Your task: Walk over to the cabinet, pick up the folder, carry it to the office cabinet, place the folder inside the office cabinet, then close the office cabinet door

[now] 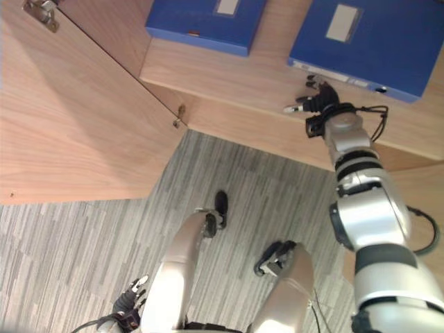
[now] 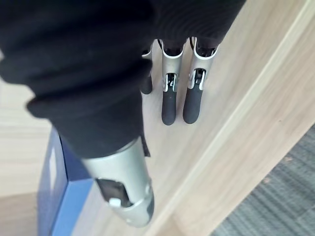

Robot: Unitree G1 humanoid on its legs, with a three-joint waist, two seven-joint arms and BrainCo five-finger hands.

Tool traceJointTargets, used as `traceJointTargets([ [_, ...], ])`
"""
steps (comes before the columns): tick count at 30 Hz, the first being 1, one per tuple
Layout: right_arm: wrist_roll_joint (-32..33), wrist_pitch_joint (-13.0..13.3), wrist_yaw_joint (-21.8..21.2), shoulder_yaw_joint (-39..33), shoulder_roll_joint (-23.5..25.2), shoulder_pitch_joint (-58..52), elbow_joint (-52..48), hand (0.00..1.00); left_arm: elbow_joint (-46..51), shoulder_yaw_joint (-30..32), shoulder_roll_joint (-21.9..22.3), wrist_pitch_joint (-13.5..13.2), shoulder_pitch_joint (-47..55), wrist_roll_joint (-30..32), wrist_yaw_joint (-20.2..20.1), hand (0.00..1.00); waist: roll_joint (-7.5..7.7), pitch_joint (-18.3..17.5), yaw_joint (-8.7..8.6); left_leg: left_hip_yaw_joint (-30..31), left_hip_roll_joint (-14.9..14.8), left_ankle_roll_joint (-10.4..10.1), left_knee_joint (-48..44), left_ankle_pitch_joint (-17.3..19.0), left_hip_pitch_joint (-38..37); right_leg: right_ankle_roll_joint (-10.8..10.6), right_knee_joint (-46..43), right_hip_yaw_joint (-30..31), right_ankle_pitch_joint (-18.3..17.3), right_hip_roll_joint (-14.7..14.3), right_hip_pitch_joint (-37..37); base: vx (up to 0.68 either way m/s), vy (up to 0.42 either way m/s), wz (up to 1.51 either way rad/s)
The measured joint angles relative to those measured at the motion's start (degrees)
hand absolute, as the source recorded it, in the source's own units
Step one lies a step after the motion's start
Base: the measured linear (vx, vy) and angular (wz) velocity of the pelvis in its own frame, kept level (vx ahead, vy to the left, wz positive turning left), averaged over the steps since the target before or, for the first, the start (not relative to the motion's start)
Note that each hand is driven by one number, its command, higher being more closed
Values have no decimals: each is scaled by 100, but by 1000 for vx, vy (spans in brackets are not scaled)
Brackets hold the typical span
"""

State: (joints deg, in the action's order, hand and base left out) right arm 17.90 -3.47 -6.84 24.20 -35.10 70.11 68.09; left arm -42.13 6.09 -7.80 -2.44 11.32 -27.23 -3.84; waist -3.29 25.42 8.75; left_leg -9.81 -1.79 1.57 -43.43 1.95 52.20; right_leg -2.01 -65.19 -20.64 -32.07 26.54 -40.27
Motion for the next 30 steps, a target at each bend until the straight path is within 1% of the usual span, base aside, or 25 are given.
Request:
traceJointTargets([
  [2,-382,-2,-81,240,66,-9,14,0,1,14,-11,0,-1,0,-16,0,32,-9,3,-15,-50,-16,232,-82,-155,25,246,-59,118,-101,137,20,-33,-17],
  [4,-1130,-3,-255,617,276,-138,-59,0,2,95,-12,-23,0,4,-25,0,130,-58,-49,-37,-86,-43,704,-244,-516,26,697,-122,320,-267,423,13,-41,-19],
  [5,-1269,-3,-287,703,349,-213,-110,0,0,123,-11,-33,2,5,-25,0,173,-81,-48,-64,-113,-55,816,-270,-623,30,814,-124,370,-314,493,12,-55,-31],
  [7,-1719,-18,-433,948,788,-564,-321,0,-18,250,-11,-40,14,20,-25,0,307,-160,-61,-165,-262,-108,1241,-362,-1082,47,1372,-131,605,-595,883,15,-57,-45],
  [8,-1839,-23,-463,977,925,-652,-332,0,-18,273,-6,-43,14,23,-25,0,322,-168,-69,-192,-324,-115,1332,-377,-1205,47,1534,-132,677,-689,1002,47,-71,-56],
  [10,-2300,-106,-597,1140,1539,-1056,-327,0,-23,466,69,-76,22,30,-25,0,367,-197,-99,-276,-587,-137,1609,-393,-1689,62,2213,-115,968,-1095,1502,73,-59,-61],
  [11,-2464,-106,-612,1142,1692,-1165,-326,0,-40,493,77,-84,23,35,-25,0,380,-204,-104,-310,-664,-147,1661,-389,-1800,74,2379,-99,1040,-1199,1626,81,-28,-64],
  [13,-2939,-109,-605,1091,2283,-1590,-327,0,-60,667,108,-120,20,46,-25,0,447,-244,-84,-306,-889,-283,1757,-335,-2206,117,2950,12,1265,-1575,2059,80,-23,-60],
  [14,-3030,-104,-586,983,2492,-1802,-331,0,-92,736,121,-134,18,55,-23,0,492,-275,-60,-249,-937,-352,1753,-295,-2362,124,3103,48,1305,-1672,2208,41,-23,-41],
  [15,-3047,-104,-572,819,2643,-1975,-331,0,-132,790,133,-141,14,77,-22,0,542,-324,-33,-133,-933,-387,1756,-285,-2454,130,3175,91,1315,-1708,2309,30,-40,-39],
  [16,-3045,-93,-540,545,2854,-2252,-336,0,-235,869,171,-145,3,132,-17,0,601,-439,-4,95,-930,-476,1758,-231,-2562,133,3280,193,1345,-1792,2411,65,-50,-56],
  [17,-3031,-81,-515,153,3110,-2645,-346,0,-455,938,240,-143,-3,246,-9,0,645,-643,44,191,-953,-622,1779,-123,-2702,129,3415,321,1399,-1892,2513,111,-27,-61],
  [18,-3002,-59,-448,-257,3298,-3067,-385,0,-695,978,314,-134,-63,340,-3,0,664,-766,4,163,-977,-641,1823,-53,-2904,102,3586,421,1471,-1959,2694,109,9,-56],
  [19,-2988,-35,-398,-460,3372,-3292,-390,0,-806,1078,348,-121,-97,416,0,0,659,-828,2,138,-1008,-662,1811,-8,-2998,80,3695,495,1523,-2014,2794,105,49,-56],
  [20,-2891,8,-302,-831,3491,-3787,-403,0,-1000,1258,382,-98,-142,581,39,0,660,-1013,-11,152,-1051,-714,1814,72,-3164,56,3938,654,1644,-2108,2953,113,95,-82],
  [21,-2764,33,-229,-1232,3542,-4267,-402,0,-1172,1415,424,-87,-172,730,65,0,629,-1162,-40,193,-1063,-730,1867,175,-3375,23,4188,873,1793,-2189,3115,105,118,-93],
  [22,-2647,37,-189,-1453,3539,-4490,-394,0,-1254,1475,444,-85,-176,773,89,0,601,-1230,-66,214,-1063,-758,1939,231,-3511,-1,4315,1010,1877,-2229,3187,76,132,-100],
  [23,-2452,52,-134,-1822,3517,-4804,-384,0,-1383,1580,472,-83,-181,839,110,0,578,-1342,-139,177,-1052,-797,2071,293,-3695,-39,4521,1201,2019,-2256,3270,41,198,-110],
  [24,-1839,131,-22,-2482,3464,-5342,-375,0,-1586,1694,470,-81,-200,960,159,0,572,-1508,-302,-37,-957,-787,2360,288,-4009,-126,4872,1502,2281,-2254,3411,37,204,-123],
  [25,-1593,165,55,-2840,3392,-5654,-380,0,-1681,1745,471,-81,-199,998,177,0,557,-1621,-377,-127,-891,-776,2540,284,-4187,-168,5061,1689,2441,-2230,3457,34,208,-109],
  [26,-1429,196,106,-3057,3339,-5837,-378,0,-1721,1773,471,-79,-198,1028,190,0,551,-1670,-433,-255,-852,-750,2645,271,-4308,-199,5180,1819,2540,-2208,3498,2,217,-98],
  [27,-1187,262,189,-3470,3250,-6187,-386,0,-1823,1804,460,-84,-214,1169,217,0,540,-1759,-559,-502,-773,-698,2863,237,-4555,-249,5393,2038,2719,-2152,3580,-20,251,-105],
  [28,-1034,286,271,-3819,3189,-6491,-395,0,-1937,1817,401,-79,-218,1345,234,0,534,-1856,-671,-744,-703,-653,3089,202,-4765,-256,5542,2242,2864,-2116,3611,-25,206,-102],
  [29,-978,300,326,-3957,3166,-6648,-405,0,-1972,1826,385,-79,-231,1438,241,0,529,-1906,-717,-854,-661,-641,3201,183,-4866,-271,5611,2325,2951,-2101,3613,-39,136,-109],
  [30,-909,305,419,-4244,3158,-6926,-485,0,-2085,1843,368,-73,-331,1650,288,0,515,-1942,-791,-1064,-605,-665,3405,174,-5081,-260,5696,2469,3121,-2105,3608,-91,141,-130],
])
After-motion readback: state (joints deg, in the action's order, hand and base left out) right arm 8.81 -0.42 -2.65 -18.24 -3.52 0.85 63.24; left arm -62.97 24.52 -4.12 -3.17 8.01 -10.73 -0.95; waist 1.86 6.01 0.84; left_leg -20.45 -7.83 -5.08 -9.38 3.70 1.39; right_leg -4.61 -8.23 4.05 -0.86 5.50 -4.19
